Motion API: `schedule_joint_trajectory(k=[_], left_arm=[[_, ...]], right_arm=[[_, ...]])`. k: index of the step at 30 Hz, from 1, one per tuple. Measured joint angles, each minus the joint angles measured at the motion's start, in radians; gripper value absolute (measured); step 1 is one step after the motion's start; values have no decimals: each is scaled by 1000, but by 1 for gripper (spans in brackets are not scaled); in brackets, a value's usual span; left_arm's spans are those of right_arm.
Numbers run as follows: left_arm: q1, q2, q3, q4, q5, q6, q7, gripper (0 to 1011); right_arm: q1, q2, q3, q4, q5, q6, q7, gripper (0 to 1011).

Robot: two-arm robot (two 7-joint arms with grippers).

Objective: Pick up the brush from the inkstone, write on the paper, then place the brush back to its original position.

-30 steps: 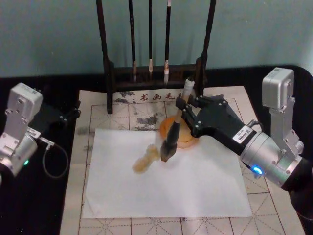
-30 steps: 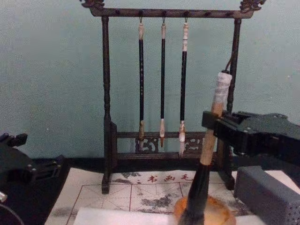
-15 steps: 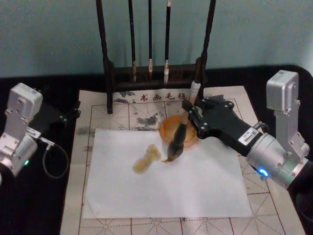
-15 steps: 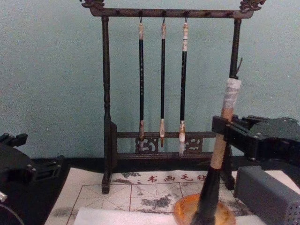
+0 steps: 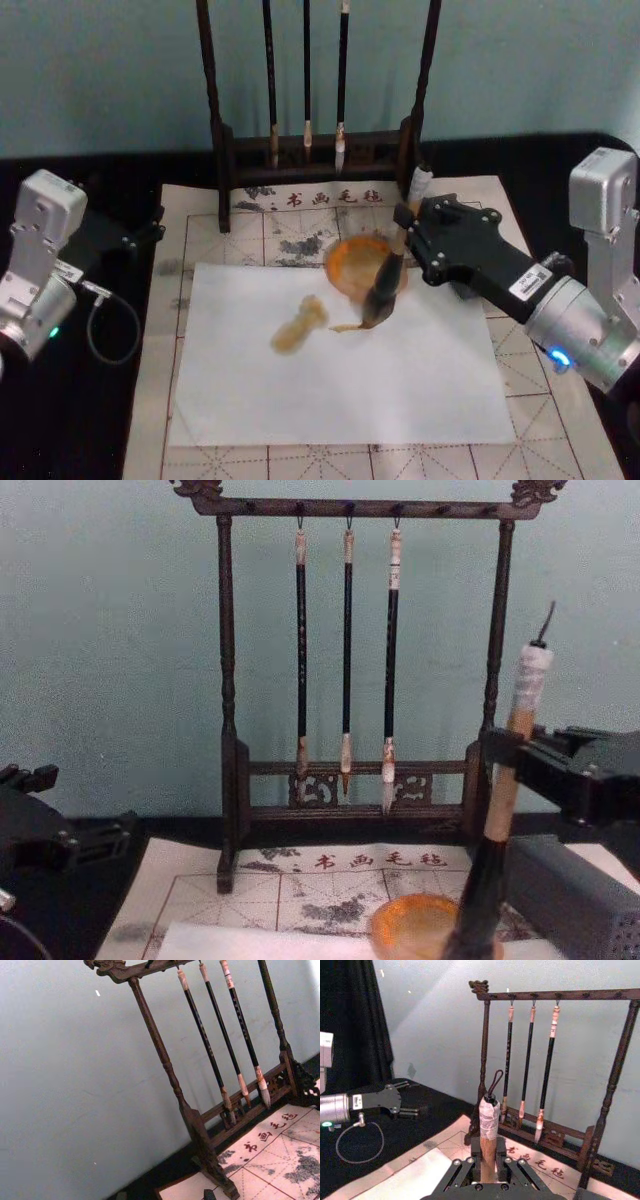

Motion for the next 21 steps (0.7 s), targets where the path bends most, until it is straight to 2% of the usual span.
schedule_joint_trajectory(k=[15, 21], left_arm=[[0, 0, 0, 0, 0, 0, 0, 1001], [0, 0, 0, 0, 0, 0, 0, 1001]], right_arm=[[-28, 4, 41, -33, -6, 3, -6, 198], [-11, -20, 57, -44, 43, 19, -3, 198]])
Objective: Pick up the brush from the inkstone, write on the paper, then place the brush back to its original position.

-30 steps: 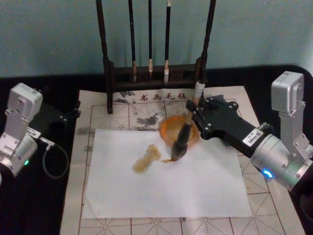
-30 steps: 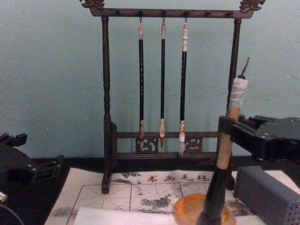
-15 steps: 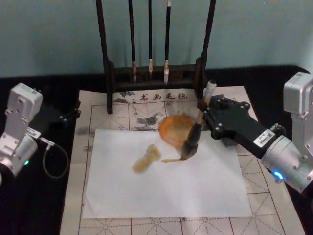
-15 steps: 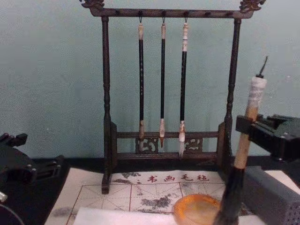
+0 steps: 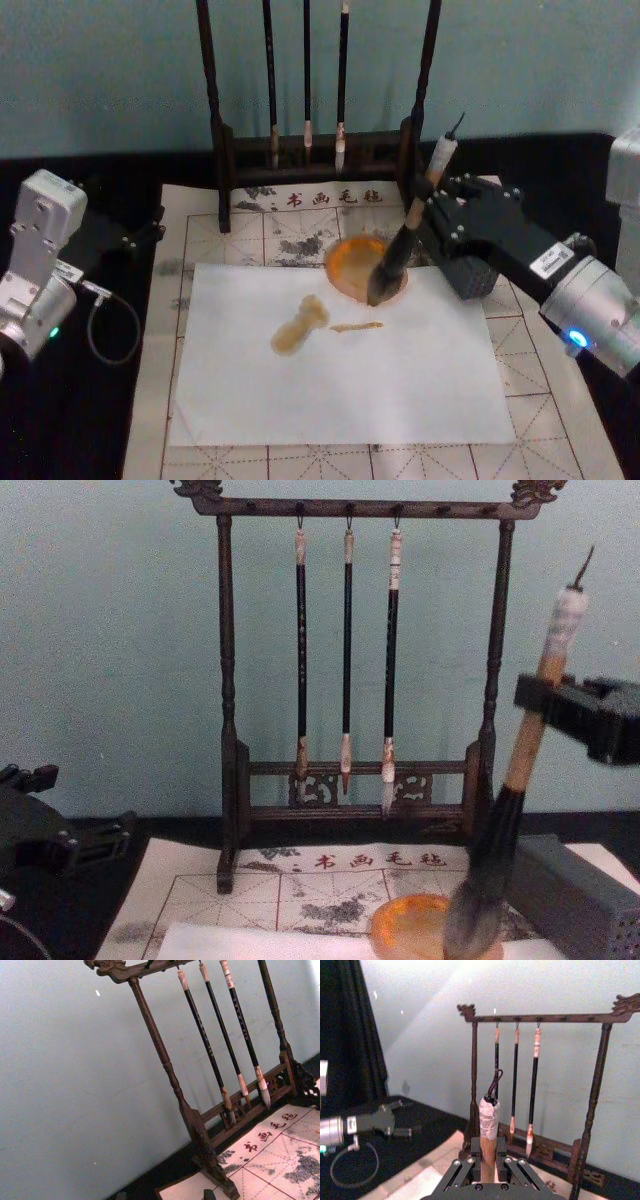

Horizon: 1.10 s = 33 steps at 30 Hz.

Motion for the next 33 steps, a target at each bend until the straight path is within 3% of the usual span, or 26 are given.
schedule_joint_trajectory(k=[4, 20, 33], left_arm=[[0, 0, 0, 0, 0, 0, 0, 1001], [0, 0, 0, 0, 0, 0, 0, 1001], [0, 0, 0, 0, 0, 0, 0, 1001]], right_arm=[[18, -21, 8, 8, 41, 24, -9, 198], [134, -109, 86, 132, 314, 207, -114, 198], [213, -160, 136, 251, 478, 303, -208, 198]])
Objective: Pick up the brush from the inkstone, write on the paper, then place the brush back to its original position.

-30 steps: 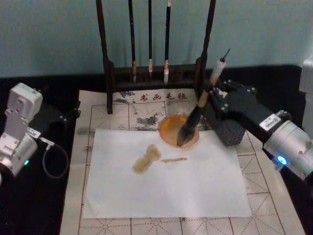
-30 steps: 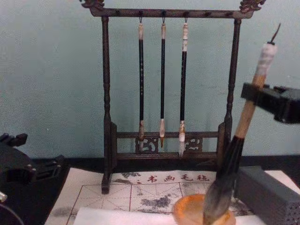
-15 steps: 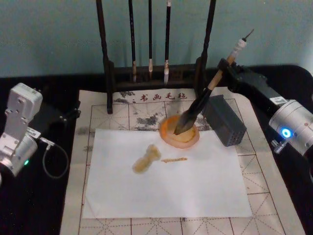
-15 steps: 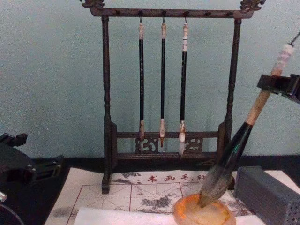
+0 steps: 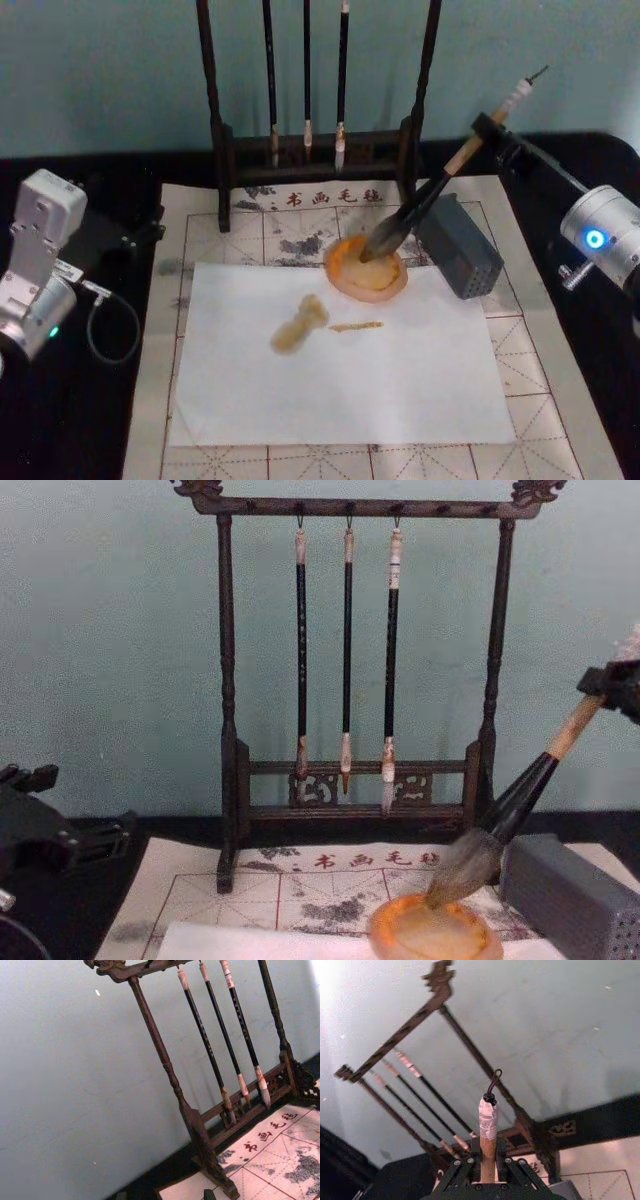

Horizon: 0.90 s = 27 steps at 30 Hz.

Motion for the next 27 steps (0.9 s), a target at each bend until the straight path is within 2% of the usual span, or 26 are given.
schedule_joint_trajectory(k=[4, 13, 19, 27], left_arm=[[0, 0, 0, 0, 0, 0, 0, 1001], [0, 0, 0, 0, 0, 0, 0, 1001], [0, 0, 0, 0, 0, 0, 0, 1001], [0, 0, 0, 0, 0, 0, 0, 1001]], right_arm=[[12, -16, 3, 21, 18, 5, -40, 199], [23, -39, -10, 47, 15, -30, -129, 198], [34, -56, -7, 72, 42, -39, -164, 199], [47, -59, -18, 89, 75, -35, -178, 199]])
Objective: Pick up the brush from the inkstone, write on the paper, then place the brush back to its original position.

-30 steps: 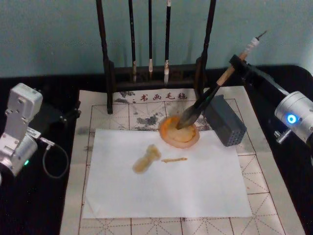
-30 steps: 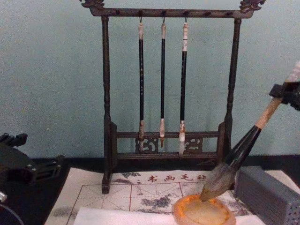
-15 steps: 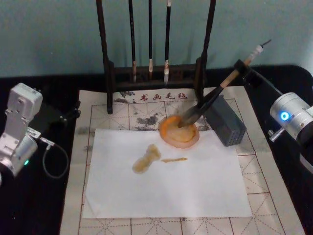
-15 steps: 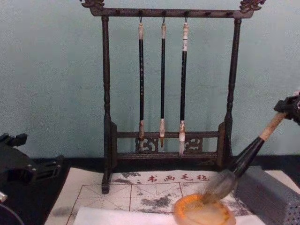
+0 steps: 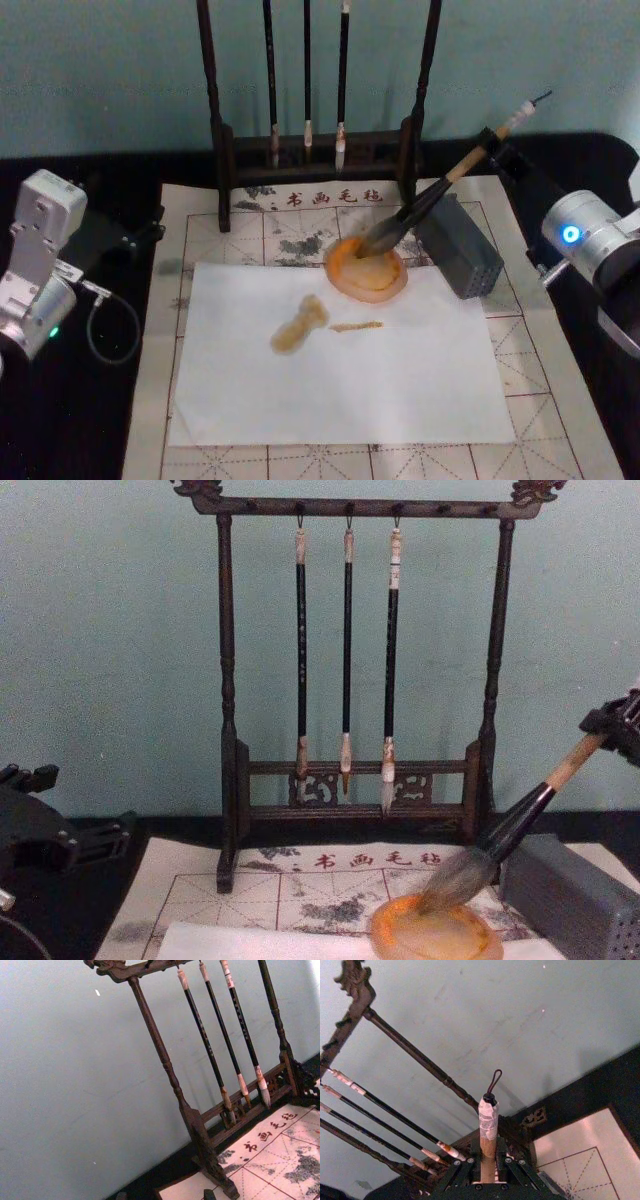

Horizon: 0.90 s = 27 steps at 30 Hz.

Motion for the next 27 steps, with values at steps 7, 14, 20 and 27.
schedule_joint_trajectory(k=[7, 14, 20, 27], left_arm=[[0, 0, 0, 0, 0, 0, 0, 1001], [0, 0, 0, 0, 0, 0, 0, 1001], [0, 0, 0, 0, 0, 0, 0, 1001], [0, 0, 0, 0, 0, 0, 0, 1001]], right_arm=[[15, 1, -21, 26, 12, -2, -10, 198], [20, -1, -30, 45, 34, -10, -28, 198], [20, 2, -37, 53, 53, -15, -39, 198], [15, 8, -44, 54, 73, -25, -52, 199]])
